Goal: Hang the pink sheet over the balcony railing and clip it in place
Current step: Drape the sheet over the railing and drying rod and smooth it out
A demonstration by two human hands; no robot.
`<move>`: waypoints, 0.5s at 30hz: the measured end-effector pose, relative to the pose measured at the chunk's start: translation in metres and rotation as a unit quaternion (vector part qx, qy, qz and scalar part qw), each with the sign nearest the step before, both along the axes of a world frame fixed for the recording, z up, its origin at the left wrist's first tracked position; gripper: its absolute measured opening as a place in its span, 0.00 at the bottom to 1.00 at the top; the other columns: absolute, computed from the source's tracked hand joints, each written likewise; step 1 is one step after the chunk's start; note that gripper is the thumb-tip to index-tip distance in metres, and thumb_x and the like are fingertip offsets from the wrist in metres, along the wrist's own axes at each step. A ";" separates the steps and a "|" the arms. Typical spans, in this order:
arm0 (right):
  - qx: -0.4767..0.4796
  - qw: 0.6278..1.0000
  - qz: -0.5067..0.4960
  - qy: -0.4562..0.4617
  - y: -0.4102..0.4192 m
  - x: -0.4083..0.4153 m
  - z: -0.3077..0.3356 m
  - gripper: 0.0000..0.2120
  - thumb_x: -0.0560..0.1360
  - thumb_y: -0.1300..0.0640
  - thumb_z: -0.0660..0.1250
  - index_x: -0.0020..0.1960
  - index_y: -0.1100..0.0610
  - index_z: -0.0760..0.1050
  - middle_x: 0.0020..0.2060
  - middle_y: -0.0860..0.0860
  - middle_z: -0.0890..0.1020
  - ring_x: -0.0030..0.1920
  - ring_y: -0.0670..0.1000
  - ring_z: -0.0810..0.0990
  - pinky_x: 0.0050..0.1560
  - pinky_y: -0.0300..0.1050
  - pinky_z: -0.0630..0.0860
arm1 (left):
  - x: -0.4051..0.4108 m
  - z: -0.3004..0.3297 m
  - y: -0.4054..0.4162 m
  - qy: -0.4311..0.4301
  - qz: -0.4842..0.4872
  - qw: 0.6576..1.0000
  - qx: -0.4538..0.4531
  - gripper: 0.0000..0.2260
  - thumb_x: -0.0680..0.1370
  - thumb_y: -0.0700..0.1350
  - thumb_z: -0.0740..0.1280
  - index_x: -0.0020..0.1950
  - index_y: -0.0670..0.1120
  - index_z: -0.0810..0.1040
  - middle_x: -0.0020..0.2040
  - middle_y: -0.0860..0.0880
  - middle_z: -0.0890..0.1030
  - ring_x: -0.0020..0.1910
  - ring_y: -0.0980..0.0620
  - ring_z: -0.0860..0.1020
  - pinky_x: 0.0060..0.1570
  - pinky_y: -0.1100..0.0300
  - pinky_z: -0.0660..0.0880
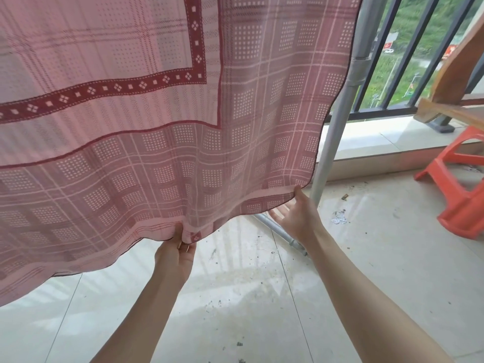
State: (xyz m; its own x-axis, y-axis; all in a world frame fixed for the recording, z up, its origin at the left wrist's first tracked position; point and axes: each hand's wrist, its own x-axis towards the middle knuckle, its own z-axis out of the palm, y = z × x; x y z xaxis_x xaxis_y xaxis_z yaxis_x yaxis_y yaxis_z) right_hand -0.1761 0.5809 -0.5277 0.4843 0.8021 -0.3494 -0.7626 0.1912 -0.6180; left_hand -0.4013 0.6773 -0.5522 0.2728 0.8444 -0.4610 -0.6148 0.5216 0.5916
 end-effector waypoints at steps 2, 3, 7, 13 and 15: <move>0.010 1.000 0.009 -0.001 0.001 -0.001 -0.003 0.18 0.79 0.48 0.58 0.65 0.55 0.69 0.65 0.57 0.73 0.67 0.57 0.70 0.61 0.56 0.71 | -0.001 -0.002 0.001 -0.007 -0.003 1.000 0.004 0.04 0.77 0.37 0.63 0.45 0.42 0.77 0.34 0.51 0.85 0.33 0.56 0.83 0.31 0.64 0.78; 0.016 1.000 0.016 0.001 0.001 -0.001 -0.003 0.19 0.79 0.48 0.57 0.67 0.56 0.68 0.65 0.57 0.73 0.66 0.57 0.71 0.63 0.57 0.69 | -0.001 -0.003 0.000 -0.002 -0.008 1.000 0.010 0.04 0.77 0.37 0.63 0.46 0.42 0.77 0.35 0.50 0.85 0.35 0.55 0.83 0.32 0.63 0.79; 0.037 0.999 0.030 0.002 -0.003 -0.004 -0.002 0.15 0.79 0.50 0.57 0.60 0.58 0.72 0.57 0.55 0.79 0.58 0.54 0.77 0.53 0.53 0.75 | 0.004 -0.004 0.003 0.033 -0.009 0.999 0.023 0.03 0.76 0.37 0.65 0.47 0.42 0.78 0.38 0.50 0.85 0.38 0.54 0.83 0.36 0.61 0.80; 0.037 0.997 -0.014 -0.059 -0.040 0.007 -0.011 0.10 0.78 0.57 0.58 0.52 0.62 0.75 0.45 0.55 0.80 0.48 0.52 0.78 0.56 0.46 0.73 | 0.006 -0.005 0.007 0.049 0.005 0.998 0.028 0.02 0.75 0.37 0.66 0.46 0.43 0.77 0.40 0.50 0.83 0.41 0.53 0.81 0.41 0.59 0.78; 0.039 0.995 -0.024 -0.090 -0.057 0.019 -0.011 0.11 0.78 0.58 0.58 0.51 0.61 0.77 0.44 0.54 0.82 0.47 0.51 0.79 0.56 0.44 0.73 | 0.006 -0.005 0.007 0.046 0.005 0.998 0.034 0.03 0.75 0.37 0.67 0.44 0.44 0.76 0.33 0.52 0.83 0.37 0.54 0.79 0.36 0.62 0.79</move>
State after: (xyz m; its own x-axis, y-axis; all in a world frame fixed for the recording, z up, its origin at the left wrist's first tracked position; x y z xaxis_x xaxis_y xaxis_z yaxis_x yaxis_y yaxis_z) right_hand -0.1576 0.5237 -0.5385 0.5712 0.7982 -0.1912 -0.6304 0.2775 -0.7250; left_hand -0.3953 0.6843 -0.5571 0.2229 0.8772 -0.4252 -0.5606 0.4721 0.6803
